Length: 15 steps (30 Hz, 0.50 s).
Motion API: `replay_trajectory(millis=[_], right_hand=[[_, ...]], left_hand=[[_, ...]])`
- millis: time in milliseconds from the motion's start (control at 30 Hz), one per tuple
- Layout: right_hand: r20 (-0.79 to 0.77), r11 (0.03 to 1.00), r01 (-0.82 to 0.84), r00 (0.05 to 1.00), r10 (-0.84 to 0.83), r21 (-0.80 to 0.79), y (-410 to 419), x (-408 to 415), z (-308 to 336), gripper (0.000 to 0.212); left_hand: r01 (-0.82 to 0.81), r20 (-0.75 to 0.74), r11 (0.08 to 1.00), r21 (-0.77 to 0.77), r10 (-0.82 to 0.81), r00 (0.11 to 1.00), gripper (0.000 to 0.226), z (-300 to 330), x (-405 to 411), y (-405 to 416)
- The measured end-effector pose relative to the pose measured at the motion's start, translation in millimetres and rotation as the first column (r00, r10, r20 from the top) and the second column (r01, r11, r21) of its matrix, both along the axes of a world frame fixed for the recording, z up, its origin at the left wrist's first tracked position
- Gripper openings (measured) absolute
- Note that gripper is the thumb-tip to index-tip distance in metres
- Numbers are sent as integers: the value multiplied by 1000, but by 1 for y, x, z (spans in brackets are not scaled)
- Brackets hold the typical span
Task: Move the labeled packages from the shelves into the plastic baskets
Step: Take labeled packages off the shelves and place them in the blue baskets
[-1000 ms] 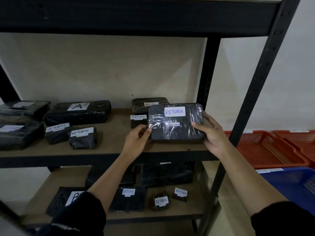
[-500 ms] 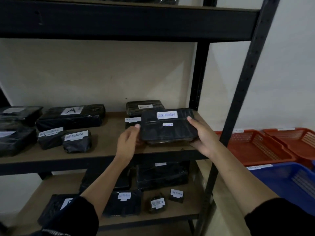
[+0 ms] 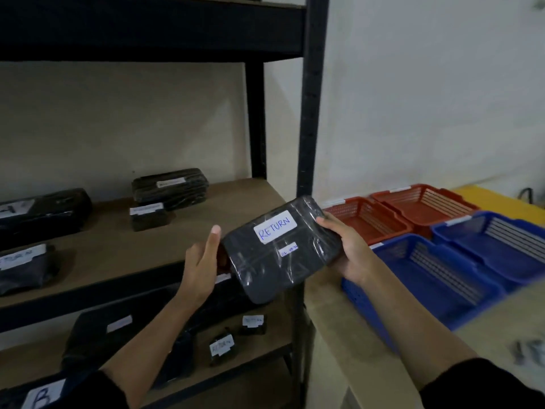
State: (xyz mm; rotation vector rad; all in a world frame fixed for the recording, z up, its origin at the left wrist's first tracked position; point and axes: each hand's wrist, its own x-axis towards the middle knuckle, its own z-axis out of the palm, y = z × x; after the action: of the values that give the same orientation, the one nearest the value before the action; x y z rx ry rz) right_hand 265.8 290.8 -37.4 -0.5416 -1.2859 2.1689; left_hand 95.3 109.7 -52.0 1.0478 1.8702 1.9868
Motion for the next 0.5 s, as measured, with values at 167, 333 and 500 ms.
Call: replay_trajectory(millis=[167,333,500], right_hand=[[80,994,91,993,-86,-57,42,59,-17,15],[183,968,221,963,-197,-122,119,120,-42,23],[340,937,334,897,-284,-99,211,171,-69,16]], left_hand=[[177,62,967,-183,-168,984,67,-24,39,49],[352,211,838,-417,-288,934,64,-53,82,124],[357,230,840,-408,-284,931,44,-76,145,198]])
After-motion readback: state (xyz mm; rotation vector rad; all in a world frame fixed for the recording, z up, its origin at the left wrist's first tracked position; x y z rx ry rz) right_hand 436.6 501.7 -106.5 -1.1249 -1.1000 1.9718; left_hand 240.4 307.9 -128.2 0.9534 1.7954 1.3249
